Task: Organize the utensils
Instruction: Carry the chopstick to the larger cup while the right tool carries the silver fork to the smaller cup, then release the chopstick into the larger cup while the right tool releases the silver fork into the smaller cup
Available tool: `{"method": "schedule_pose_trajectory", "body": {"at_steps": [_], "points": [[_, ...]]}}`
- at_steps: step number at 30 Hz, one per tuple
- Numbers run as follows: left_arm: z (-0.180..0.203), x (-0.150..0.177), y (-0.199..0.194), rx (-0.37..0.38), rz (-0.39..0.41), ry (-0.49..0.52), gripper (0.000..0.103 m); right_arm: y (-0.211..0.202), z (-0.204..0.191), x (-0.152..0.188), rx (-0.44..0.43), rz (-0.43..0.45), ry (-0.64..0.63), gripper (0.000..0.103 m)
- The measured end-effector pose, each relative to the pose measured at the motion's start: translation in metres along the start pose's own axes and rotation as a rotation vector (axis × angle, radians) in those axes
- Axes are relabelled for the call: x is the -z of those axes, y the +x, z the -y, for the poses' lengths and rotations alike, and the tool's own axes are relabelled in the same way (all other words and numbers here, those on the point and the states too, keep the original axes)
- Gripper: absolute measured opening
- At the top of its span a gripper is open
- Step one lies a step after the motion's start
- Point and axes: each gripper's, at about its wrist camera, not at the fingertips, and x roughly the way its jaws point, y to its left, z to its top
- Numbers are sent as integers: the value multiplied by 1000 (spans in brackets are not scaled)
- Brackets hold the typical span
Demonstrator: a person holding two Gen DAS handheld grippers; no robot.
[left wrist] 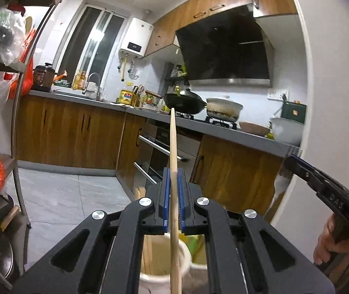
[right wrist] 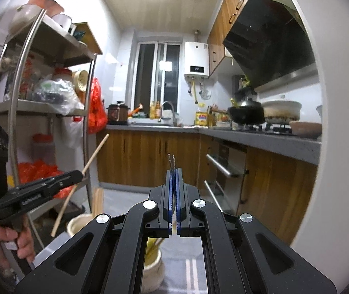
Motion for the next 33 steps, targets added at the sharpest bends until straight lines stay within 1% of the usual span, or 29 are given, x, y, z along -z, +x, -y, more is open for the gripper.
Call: {"method": "schedule_pose_trajectory", "body": {"at_steps": [4, 7, 11, 14, 18, 20, 23, 27, 33], "points": [[-2, 0, 17, -21, 24, 19, 6, 11, 0, 0, 42, 29, 0, 3], [-4, 7, 26, -60, 40, 46, 6, 20, -4, 7, 73, 32, -25, 3], [-8, 20, 32, -95, 36, 62, 6, 33, -10, 25, 82, -12, -56, 3], [-10, 26, 27, -100, 29, 93, 6, 37, -14, 38, 93, -40, -74, 3], [-11, 31, 9, -85, -6, 117, 6, 35, -11, 52, 88, -73, -23, 3], [-13, 34, 4, -97, -58, 109, 6, 34, -12, 58, 93, -75, -22, 3], [-16, 40, -1, -114, -116, 80, 6, 35, -20, 63, 98, -73, -57, 3], [-21, 45, -4, -128, -135, 66, 6, 37, -21, 67, 100, -78, -78, 3], [-27, 52, -2, -110, -163, 42, 6, 43, -18, 73, 88, -107, -64, 3]]}}
